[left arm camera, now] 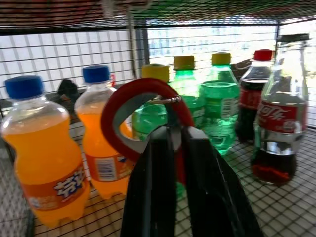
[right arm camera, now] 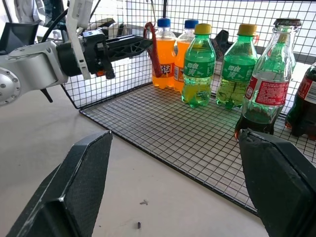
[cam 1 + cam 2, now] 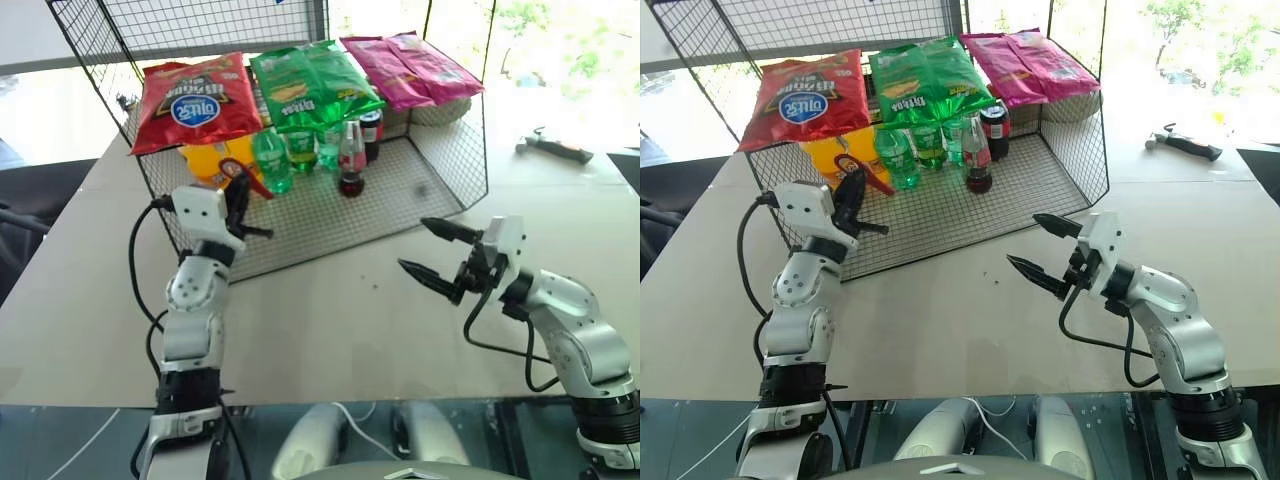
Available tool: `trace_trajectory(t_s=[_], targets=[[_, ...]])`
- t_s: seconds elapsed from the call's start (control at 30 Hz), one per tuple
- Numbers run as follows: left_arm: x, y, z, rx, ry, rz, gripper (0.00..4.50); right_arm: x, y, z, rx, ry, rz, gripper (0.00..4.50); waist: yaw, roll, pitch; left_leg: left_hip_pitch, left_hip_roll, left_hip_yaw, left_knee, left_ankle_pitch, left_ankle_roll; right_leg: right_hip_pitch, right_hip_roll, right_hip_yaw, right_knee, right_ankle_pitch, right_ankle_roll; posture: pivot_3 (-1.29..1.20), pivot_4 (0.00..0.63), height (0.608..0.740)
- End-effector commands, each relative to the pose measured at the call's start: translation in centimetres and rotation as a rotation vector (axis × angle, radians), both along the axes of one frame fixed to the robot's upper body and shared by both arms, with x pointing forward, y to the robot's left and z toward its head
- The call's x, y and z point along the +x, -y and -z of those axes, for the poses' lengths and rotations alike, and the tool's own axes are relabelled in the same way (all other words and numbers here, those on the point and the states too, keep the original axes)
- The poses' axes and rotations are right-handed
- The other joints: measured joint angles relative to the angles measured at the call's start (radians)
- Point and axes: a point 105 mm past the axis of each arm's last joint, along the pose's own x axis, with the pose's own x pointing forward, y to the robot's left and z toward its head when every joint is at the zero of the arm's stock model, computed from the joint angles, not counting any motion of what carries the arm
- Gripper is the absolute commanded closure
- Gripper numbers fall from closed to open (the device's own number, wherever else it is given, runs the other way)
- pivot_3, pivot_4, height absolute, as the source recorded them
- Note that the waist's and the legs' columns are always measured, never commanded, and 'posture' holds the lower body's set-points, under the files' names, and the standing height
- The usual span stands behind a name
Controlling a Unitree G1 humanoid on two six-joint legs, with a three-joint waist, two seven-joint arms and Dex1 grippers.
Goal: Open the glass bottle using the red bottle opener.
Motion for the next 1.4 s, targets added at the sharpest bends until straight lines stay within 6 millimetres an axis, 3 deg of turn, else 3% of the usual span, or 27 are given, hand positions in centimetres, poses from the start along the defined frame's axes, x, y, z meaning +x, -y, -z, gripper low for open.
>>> trace_trajectory(t_s=[0.03, 0.13, 0.17, 0.33, 0.6, 0.77, 0.97, 1.4], targets=[[-0.6, 0.5, -1.1, -0.006, 0.048, 0.019, 2.36, -0.4, -0.1, -0.8, 0.004, 0.046, -0.009, 0.37, 0.0, 0.0, 0.0, 0.0, 0.0, 0.0, 0.0, 0.0, 0.0, 0.0, 0.0, 0.0, 0.0, 0.0, 0.0, 0.0, 0.15, 0.735], [-0.4, 0.0, -0.8, -0.019, 0.033, -0.008, 0.82, -0.4, -0.1, -0.7, 0.002, 0.046, -0.009, 0.37, 0.0, 0.0, 0.0, 0.0, 0.0, 0.0, 0.0, 0.0, 0.0, 0.0, 0.0, 0.0, 0.0, 0.0, 0.0, 0.0, 0.15, 0.735], [-0.4, -0.1, -0.8, -0.017, 0.035, -0.016, 0.53, -0.3, -0.1, -0.7, 0.002, 0.047, -0.009, 0.37, 0.0, 0.0, 0.0, 0.0, 0.0, 0.0, 0.0, 0.0, 0.0, 0.0, 0.0, 0.0, 0.001, 0.0, 0.0, 0.0, 0.15, 0.735], [-0.7, -1.2, -0.7, -0.012, 0.051, -0.084, 0.53, -0.3, -0.1, -0.7, 0.0, 0.049, -0.007, 0.37, 0.0, 0.0, 0.0, 0.0, 0.0, 0.0, 0.0, 0.0, 0.0, 0.0, 0.0, 0.0, 0.001, 0.0, 0.0, 0.0, 0.15, 0.735], [-1.2, -1.3, 0.4, -0.044, 0.051, -0.133, 0.53, -0.2, 0.0, -0.9, -0.002, 0.054, -0.004, 0.37, 0.001, 0.0, 0.0, 0.0, 0.0, 0.0, 0.0, 0.0, 0.0, 0.0, 0.0, 0.0, 0.0, 0.0, 0.0, 0.0, 0.15, 0.735], [-0.4, -3.5, 0.2, -0.073, 0.052, -0.228, 0.53, -0.2, 0.0, -0.9, -0.002, 0.056, -0.003, 0.37, 0.001, 0.0, 0.0, 0.0, 0.0, 0.0, 0.0, 0.0, 0.0, 0.0, 0.0, 0.0, 0.001, 0.0, 0.0, 0.0, 0.15, 0.735], [1.0, -4.6, -0.2, -0.067, 0.052, -0.24, 0.53, -0.2, -0.1, -1.2, 0.006, 0.062, -0.006, 0.37, 0.001, 0.0, 0.0, 0.0, 0.0, 0.0, 0.0, 0.0, 0.0, 0.0, 0.0, 0.0, 0.001, 0.0, 0.0, 0.0, 0.15, 0.735], [3.0, -3.1, -0.9, -0.041, 0.068, -0.137, 0.53, -0.5, -0.7, -3.4, 0.111, 0.101, -0.052, 0.37, 0.007, -0.001, -0.001, 0.002, 0.0, -0.008, 0.002, 0.007, -0.011, 0.001, 0.0, -0.008, 0.008, 0.002, -0.002, 0.0, 0.15, 0.735]])
